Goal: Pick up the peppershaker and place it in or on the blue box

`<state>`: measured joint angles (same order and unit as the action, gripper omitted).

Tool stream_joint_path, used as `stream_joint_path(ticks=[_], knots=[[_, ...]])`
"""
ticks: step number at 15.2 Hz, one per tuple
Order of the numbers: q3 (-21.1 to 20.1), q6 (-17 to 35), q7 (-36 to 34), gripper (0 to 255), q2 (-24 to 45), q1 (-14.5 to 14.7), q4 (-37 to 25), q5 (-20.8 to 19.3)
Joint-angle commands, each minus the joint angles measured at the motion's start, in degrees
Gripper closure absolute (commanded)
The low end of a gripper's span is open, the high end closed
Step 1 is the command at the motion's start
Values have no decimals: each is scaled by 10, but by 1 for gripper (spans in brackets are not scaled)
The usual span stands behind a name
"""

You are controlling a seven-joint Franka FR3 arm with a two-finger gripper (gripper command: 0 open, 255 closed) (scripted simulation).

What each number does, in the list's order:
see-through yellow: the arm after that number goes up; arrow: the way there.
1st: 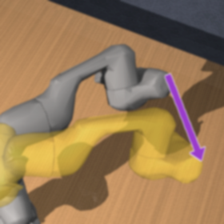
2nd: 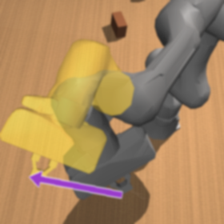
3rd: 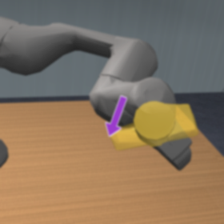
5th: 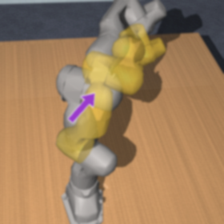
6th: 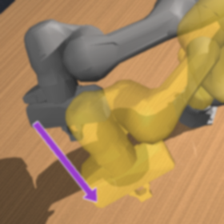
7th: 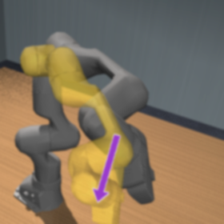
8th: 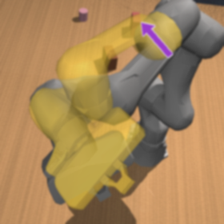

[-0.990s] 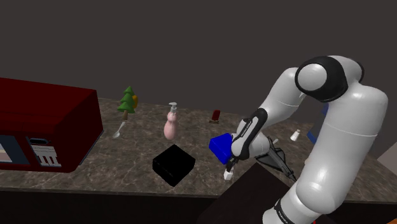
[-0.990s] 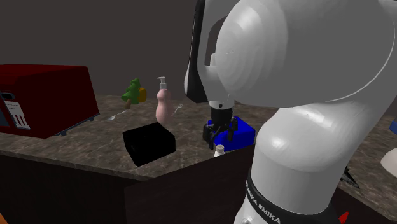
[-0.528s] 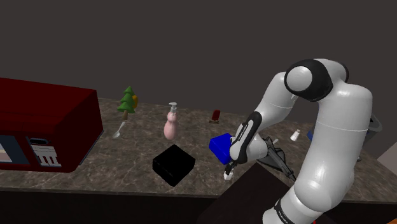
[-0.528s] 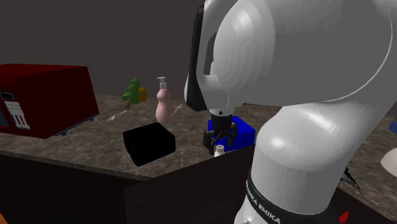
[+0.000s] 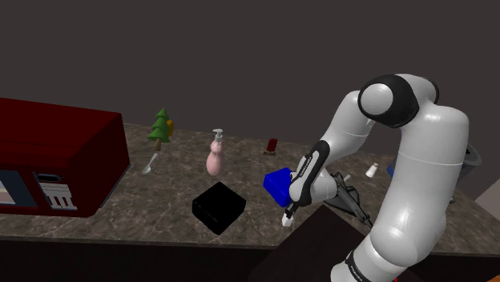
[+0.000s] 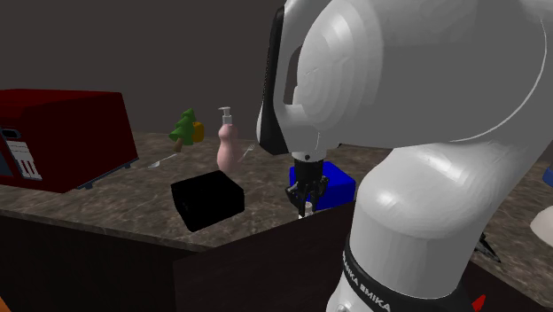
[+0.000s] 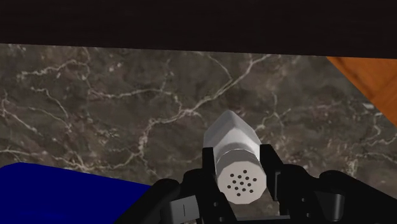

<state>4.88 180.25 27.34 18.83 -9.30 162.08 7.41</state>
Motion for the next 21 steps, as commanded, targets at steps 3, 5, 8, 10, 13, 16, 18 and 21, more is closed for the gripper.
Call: stream_joint_path(ticks=[3,5,8,10,13,16,18,21], knots=[[0,0,0,255,0,0,0,0],[0,0,0,255,0,0,0,0],[16,-19,-2,255,-25,15,7,-2],[36,-38,-6,255,-51,35,14,-8],[76,-69,-22,255,-90,68,23,-30],[116,-100,-51,255,-129,97,31,-72],[134,-122,-73,255,-156,107,34,-104],[145,-157,-101,255,-196,106,38,-146]])
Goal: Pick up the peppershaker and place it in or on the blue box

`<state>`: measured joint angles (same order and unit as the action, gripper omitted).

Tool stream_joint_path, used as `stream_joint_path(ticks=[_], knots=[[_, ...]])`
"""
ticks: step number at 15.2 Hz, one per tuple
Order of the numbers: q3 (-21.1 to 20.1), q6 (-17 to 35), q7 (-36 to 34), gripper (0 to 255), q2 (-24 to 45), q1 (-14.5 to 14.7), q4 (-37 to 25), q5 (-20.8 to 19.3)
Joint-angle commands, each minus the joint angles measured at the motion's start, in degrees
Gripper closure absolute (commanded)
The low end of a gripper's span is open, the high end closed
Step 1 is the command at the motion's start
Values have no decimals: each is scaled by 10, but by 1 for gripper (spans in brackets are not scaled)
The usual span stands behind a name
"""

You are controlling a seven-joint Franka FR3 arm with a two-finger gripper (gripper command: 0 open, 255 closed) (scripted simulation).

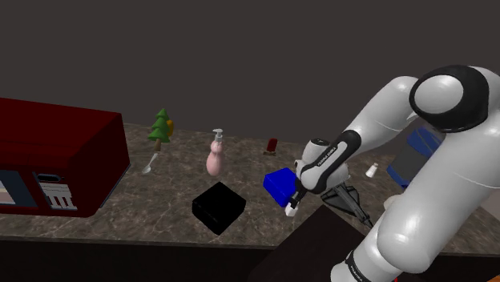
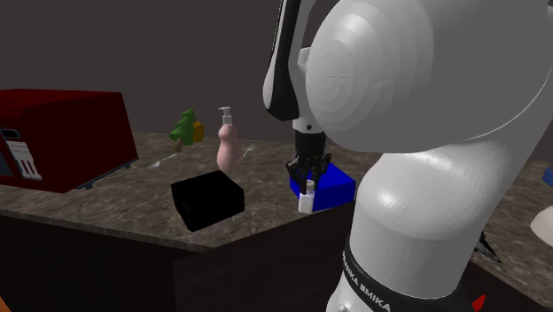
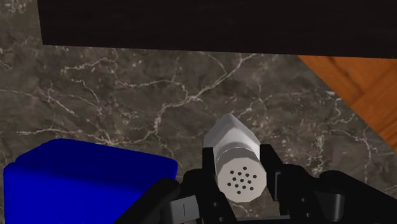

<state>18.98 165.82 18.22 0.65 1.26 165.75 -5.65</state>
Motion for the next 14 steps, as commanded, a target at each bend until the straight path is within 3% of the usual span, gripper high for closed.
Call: stream_joint_path(ticks=[1,7,14], knots=[[5,-25,-17,255,-28,-2,2,-26],[0,-98,-41,255,-104,-16,4,-62],[-9,-184,-49,255,-183,-26,-2,-75]])
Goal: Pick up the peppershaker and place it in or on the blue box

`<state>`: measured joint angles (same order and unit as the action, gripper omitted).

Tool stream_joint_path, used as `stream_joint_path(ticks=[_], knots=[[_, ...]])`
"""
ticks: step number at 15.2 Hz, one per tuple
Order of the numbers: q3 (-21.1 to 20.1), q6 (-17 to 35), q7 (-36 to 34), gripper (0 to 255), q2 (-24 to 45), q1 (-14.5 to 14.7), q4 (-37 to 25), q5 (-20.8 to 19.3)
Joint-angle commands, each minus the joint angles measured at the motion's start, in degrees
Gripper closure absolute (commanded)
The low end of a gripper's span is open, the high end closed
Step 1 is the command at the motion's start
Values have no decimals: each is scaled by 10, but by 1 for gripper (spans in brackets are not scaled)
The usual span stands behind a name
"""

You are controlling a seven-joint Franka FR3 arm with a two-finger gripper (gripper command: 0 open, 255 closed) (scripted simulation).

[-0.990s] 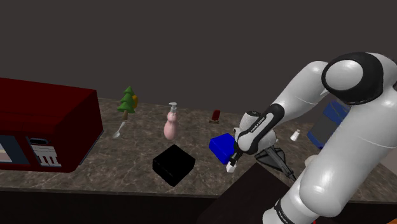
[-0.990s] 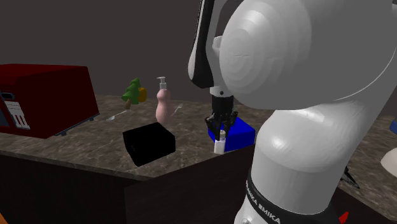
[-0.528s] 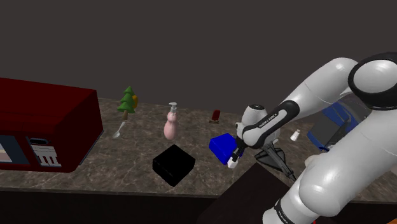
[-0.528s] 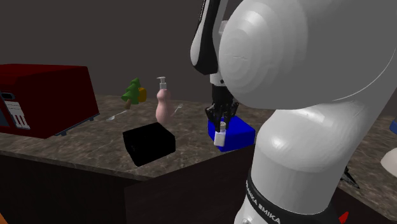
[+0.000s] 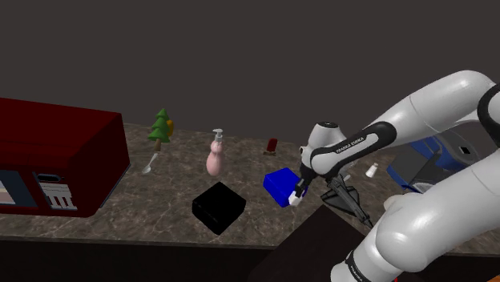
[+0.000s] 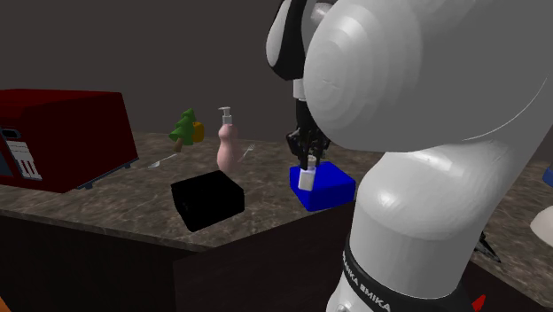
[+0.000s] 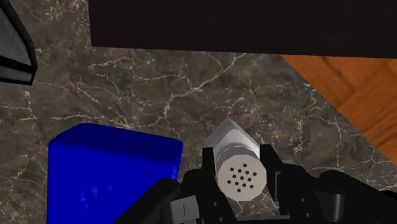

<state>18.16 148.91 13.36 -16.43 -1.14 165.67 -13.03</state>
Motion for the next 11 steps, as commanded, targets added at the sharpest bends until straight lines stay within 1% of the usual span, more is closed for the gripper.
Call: stream_joint_path(ticks=[1,4,7,11], knots=[[-3,-27,-1,255,-23,-2,-3,-2],[-6,-56,-2,255,-47,-4,-8,-3],[19,-63,38,255,4,-1,-69,13],[47,-79,94,255,72,5,-155,46]])
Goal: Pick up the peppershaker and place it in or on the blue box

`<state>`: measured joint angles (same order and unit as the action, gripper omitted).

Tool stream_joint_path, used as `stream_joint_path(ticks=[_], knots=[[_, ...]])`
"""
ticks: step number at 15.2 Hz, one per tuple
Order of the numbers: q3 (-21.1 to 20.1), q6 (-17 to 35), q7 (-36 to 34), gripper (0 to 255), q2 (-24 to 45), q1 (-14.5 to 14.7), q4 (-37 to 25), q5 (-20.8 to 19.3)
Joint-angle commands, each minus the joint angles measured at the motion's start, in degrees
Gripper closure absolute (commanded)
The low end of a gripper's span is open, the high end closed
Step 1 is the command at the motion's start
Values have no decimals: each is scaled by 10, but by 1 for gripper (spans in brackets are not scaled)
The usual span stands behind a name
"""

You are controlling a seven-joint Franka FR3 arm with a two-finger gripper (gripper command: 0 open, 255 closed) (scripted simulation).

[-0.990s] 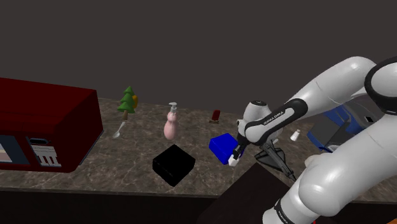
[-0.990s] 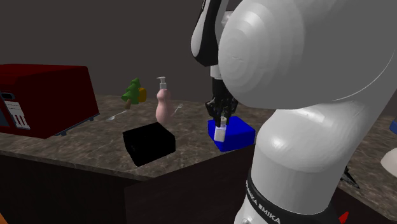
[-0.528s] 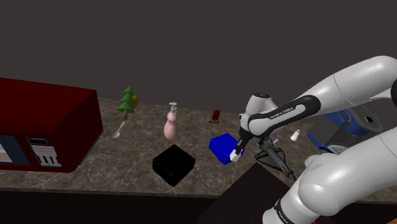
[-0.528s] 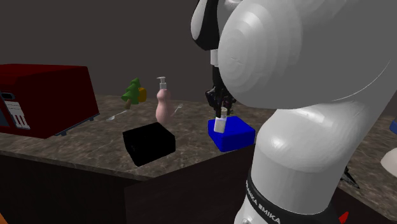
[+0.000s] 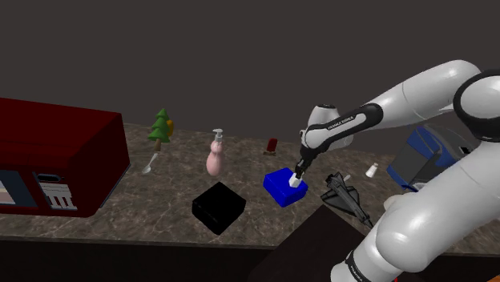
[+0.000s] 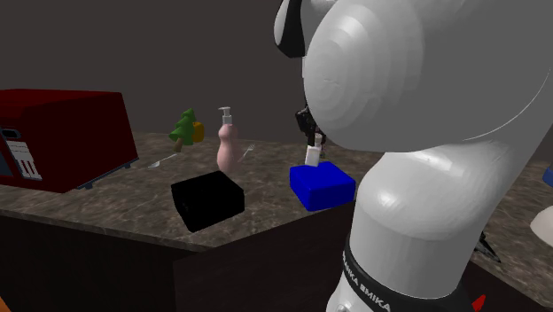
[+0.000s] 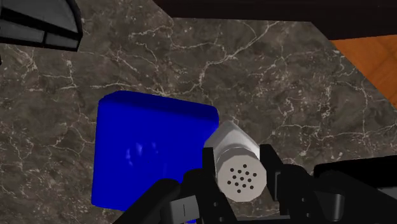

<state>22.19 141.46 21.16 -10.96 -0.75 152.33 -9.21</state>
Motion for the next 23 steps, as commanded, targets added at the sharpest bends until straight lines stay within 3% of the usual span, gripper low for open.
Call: stream_joint_path(ticks=[1,10,23], knots=[[13,-10,30,255,34,2,-44,18],[39,-80,154,255,195,-20,-263,120],[19,9,188,255,273,-35,-245,173]])
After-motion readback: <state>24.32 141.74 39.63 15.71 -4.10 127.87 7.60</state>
